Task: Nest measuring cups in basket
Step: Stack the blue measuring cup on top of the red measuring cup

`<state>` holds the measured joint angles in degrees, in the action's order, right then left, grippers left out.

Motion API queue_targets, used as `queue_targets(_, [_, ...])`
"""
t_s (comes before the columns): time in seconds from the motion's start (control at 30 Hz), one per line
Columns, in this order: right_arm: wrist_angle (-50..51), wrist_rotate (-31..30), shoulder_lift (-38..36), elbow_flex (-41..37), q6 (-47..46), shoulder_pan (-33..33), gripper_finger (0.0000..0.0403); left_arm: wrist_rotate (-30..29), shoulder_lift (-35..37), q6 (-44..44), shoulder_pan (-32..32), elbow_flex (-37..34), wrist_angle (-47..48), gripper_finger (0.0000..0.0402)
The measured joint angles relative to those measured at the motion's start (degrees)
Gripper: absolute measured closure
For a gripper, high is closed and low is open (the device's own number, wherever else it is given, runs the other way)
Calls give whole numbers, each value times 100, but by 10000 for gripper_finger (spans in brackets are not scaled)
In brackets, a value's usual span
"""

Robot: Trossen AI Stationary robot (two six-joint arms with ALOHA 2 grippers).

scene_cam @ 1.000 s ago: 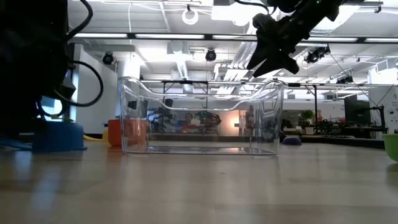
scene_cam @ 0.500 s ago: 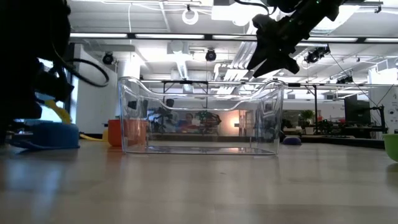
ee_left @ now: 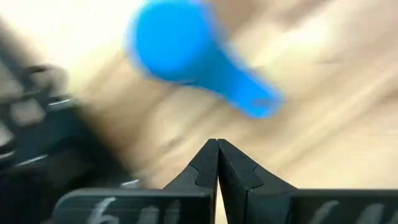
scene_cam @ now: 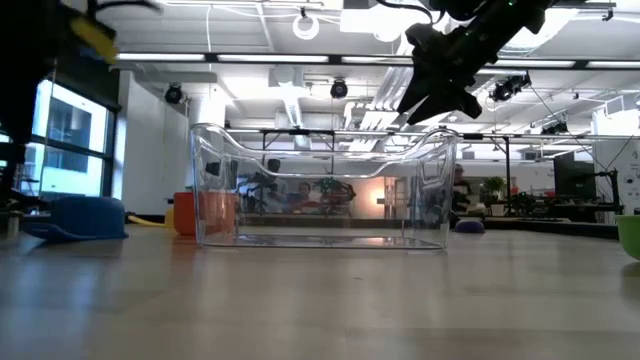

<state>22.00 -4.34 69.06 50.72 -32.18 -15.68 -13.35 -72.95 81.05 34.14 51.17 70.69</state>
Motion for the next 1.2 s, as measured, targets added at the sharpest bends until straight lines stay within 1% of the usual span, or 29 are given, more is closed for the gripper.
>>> queue_targets(0.07, [21, 0, 0, 0, 8, 0, 265, 46, 289, 103, 126, -202, -472, 396])
queue_targets(0.13, [44, -1, 0, 0, 9, 0, 265, 238, 392, 230, 258, -472, -844, 383])
queue_targets(0.23, [92, -2, 0, 0, 8, 0, 265, 559, 345, 422, 419, -779, -1428, 351])
queue_targets(0.3, [92, 0, 0, 0, 6, 0, 265, 623, 178, 351, 502, -891, -1726, 323])
queue_targets(0.4, [90, -1, 0, 0, -63, 0, 265, 473, -82, 27, 538, -917, -2106, 276])
queue_targets(0.53, [86, -2, 0, 0, -124, 0, 265, 188, -443, -429, 439, -920, -2163, 214])
queue_targets(0.63, [85, -34, 0, 0, -244, 0, 265, -107, -698, -906, 408, -920, -2186, 178])
queue_targets(0.7, [87, -81, 0, 0, -252, 0, 265, -236, -860, -1142, 408, -922, -2221, 162])
queue_targets(0.77, [87, -104, 0, 0, -252, 0, 265, -312, -1032, -1321, 410, -920, -2229, 154])
queue_targets(0.9, [85, -170, 0, 0, -253, 0, 265, -534, -1403, -1580, 430, -920, -2247, 153])
queue_targets(1.07, [85, -164, 0, 0, -254, 0, 265, -909, -1778, -1622, 442, -892, -2257, 160])
queue_targets(1.2, [85, -161, 0, 0, -254, 0, 265, -980, -1903, -1626, 441, -898, -2247, 172])
